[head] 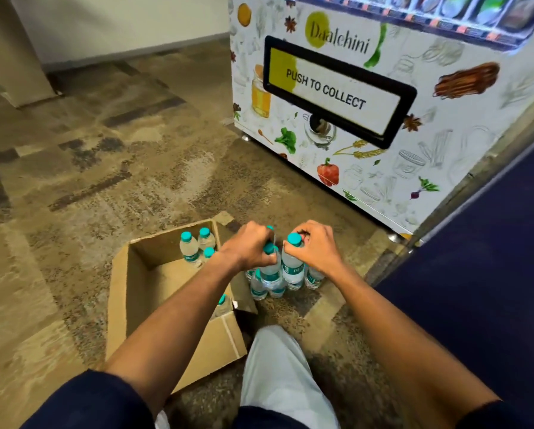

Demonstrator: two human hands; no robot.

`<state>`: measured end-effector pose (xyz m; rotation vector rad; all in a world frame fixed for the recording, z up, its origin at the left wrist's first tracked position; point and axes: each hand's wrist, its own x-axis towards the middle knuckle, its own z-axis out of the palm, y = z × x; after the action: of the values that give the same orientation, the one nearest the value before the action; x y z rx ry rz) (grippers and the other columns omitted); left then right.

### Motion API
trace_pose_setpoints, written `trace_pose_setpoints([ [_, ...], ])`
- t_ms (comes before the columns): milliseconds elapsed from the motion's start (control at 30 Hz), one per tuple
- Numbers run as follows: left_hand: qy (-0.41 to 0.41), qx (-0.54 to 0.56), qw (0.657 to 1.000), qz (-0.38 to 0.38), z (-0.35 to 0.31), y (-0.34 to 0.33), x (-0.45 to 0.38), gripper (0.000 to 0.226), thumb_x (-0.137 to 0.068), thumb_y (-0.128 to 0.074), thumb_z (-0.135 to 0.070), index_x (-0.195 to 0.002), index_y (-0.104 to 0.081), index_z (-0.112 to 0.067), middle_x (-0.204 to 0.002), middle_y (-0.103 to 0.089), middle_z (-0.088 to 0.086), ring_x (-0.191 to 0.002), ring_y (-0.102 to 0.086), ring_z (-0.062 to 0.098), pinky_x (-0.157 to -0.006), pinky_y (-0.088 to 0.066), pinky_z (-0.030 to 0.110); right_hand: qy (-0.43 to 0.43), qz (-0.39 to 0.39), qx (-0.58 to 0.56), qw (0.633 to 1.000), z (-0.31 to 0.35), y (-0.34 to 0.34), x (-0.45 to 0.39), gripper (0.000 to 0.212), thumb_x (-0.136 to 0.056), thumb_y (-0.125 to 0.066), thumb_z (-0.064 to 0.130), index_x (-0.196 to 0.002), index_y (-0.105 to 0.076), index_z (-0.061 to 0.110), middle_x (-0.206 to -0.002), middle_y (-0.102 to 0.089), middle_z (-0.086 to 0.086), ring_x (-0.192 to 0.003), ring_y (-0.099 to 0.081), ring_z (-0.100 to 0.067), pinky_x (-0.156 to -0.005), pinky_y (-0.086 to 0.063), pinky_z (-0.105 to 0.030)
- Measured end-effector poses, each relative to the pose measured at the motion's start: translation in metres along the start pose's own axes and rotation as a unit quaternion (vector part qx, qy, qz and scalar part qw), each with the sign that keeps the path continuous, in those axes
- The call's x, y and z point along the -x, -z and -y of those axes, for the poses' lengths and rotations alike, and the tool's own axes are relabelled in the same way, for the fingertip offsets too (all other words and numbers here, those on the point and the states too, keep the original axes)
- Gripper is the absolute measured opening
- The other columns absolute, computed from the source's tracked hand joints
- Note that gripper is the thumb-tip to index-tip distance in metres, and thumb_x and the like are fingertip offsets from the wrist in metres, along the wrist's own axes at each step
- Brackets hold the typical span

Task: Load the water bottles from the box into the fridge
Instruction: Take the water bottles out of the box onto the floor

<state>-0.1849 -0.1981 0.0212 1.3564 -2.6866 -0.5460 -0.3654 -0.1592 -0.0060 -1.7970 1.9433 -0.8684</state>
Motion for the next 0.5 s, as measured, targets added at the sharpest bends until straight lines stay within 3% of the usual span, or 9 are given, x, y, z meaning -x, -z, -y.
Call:
trace_pose_setpoints([
  [133, -0.01, -0.007, 0.998, 0.057, -0.017, -0.036, -0.008, 0.022, -0.075, -0.07, -0.027, -0.076, -0.048, -0.025, -0.075, -0.05, 0.0, -0.072, -0.054, 0.02, -0.061, -0.036, 0.028, -0.028, 0.024, 0.004, 0.999, -0.035, -0.009, 0.019, 0.021, -0.067, -0.081, 0.026, -0.082, -0.072, 0.014, -0.081, -0.064, -0.001, -0.072, -0.059, -0.014, -0.065, -0.05, -0.03],
  [300, -0.001, -0.077, 0.993, 0.089, -0.019, -0.08, -0.011, 0.025, -0.078, -0.069, -0.031, -0.094, -0.063, -0.013, -0.095, -0.066, 0.01, -0.09, -0.062, 0.028, -0.067, -0.043, 0.032, -0.077, 0.043, -0.005, 0.996, -0.063, -0.038, 0.039, 0.02, -0.067, -0.079, 0.015, -0.085, -0.072, 0.008, -0.083, -0.062, -0.006, -0.074, -0.057, -0.018, -0.066, -0.046, -0.03],
  [500, 0.031, -0.098, 0.987, 0.125, -0.005, -0.124, -0.01, 0.033, -0.083, -0.064, -0.034, -0.107, -0.062, -0.01, -0.108, -0.065, 0.013, -0.099, -0.062, 0.032, -0.08, -0.052, 0.035, -0.123, 0.069, -0.002, 0.99, -0.096, -0.075, 0.047, 0.021, -0.071, -0.076, 0.015, -0.09, -0.074, 0.008, -0.09, -0.065, -0.01, -0.082, -0.061, -0.023, -0.07, -0.044, -0.027],
])
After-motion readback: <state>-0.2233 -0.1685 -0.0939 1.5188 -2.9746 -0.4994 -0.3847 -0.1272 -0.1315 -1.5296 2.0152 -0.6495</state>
